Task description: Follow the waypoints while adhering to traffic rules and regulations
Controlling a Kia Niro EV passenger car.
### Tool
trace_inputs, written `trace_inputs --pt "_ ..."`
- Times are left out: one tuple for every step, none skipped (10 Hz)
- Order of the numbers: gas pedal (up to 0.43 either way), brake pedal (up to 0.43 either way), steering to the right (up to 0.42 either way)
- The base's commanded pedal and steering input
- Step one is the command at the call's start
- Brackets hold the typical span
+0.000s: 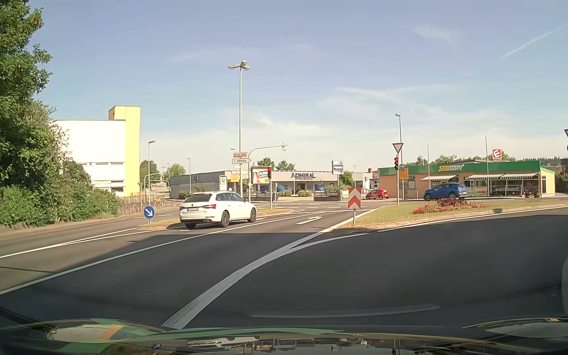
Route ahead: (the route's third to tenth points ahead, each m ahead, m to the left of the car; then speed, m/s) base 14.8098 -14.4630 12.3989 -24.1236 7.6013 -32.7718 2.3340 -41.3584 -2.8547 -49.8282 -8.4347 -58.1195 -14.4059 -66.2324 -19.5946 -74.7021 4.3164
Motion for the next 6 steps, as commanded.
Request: trace_inputs --pt "0.0 0.11 0.112" --pt "0.0 0.11 0.112" --pt "0.0 0.122 0.113" --pt "0.0 0.134 0.128" --pt "0.0 0.146 0.153" --pt "0.0 0.146 0.176"
